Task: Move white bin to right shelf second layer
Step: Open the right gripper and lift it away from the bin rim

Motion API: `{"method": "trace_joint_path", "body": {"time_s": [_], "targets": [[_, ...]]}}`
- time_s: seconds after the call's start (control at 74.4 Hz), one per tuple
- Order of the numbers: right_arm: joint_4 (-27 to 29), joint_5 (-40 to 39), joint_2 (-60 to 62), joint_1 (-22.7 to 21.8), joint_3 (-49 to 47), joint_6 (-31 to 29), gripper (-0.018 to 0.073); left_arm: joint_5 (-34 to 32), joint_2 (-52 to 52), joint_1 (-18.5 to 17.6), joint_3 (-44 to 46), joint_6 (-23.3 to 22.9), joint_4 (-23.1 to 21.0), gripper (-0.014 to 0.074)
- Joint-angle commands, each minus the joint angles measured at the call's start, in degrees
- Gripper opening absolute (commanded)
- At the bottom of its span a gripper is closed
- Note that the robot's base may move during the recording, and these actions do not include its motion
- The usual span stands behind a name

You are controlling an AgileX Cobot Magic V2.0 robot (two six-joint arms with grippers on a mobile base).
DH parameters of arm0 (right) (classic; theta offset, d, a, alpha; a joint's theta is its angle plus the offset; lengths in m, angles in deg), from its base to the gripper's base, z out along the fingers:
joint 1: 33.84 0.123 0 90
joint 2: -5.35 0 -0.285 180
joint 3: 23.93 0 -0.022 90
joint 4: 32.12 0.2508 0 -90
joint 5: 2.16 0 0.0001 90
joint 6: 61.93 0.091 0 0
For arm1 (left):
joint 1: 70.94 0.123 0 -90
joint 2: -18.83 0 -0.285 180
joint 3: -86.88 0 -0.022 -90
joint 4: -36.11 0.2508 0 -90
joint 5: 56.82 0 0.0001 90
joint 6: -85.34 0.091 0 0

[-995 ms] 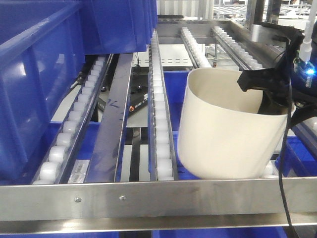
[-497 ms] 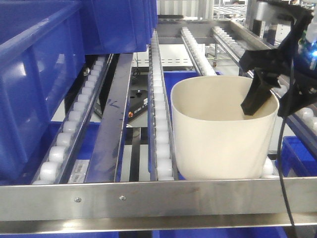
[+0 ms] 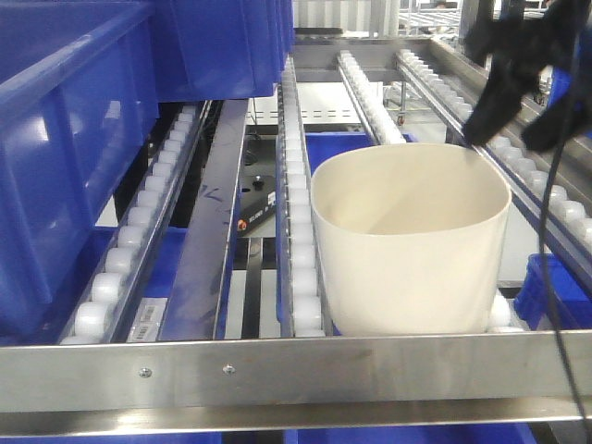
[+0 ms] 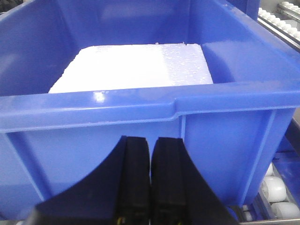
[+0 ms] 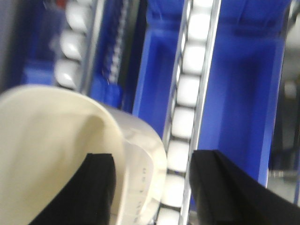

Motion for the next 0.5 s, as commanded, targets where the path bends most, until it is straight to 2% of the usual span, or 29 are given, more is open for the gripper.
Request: {"method": "trace_joint_path", "body": {"time_s": [0.0, 0.108, 0.175, 0.242, 0.363, 0.403, 0.484], "targets": [[0.3, -3.6, 4.5, -0.1, -1.9, -0.5, 0.0454, -5.0, -0.8, -0.2, -2.1, -0.3, 0.0, 0.0085], [0.3, -3.6, 8.0, -0.1, -1.9, -0.5, 0.0447, -5.0, -0.8, -0.2, -2.1, -0.3, 0.0, 0.0085], [0.3, -3.7, 10.8, -0.1, -1.8, -0.5, 0.0393, -5.0, -0.8, -0.2, -2.1, -0.3, 0.0, 0.0085], [0.3, -4.7, 14.1, -0.1, -1.1, -0.5, 0.0288, -5.0, -0.8, -0.2, -2.1, -0.3, 0.0, 0.0085], [0.3, -9.0, 22.1, -0.1, 3.1, -0.5, 0.0036, -5.0, -0.8, -0.2, -2.1, -0.3, 0.0, 0.0085], [0.3, -11.5, 25.1, -0.1, 5.4, -0.5, 0.0067, -5.0, -0.8, -0.2, -2.1, -0.3, 0.0, 0.0085], [0.3, -15.6, 30.3, -0.1, 9.6, -0.5, 0.0052, -5.0, -0.8, -0.2, -2.1, -0.3, 0.0, 0.0085]]}}
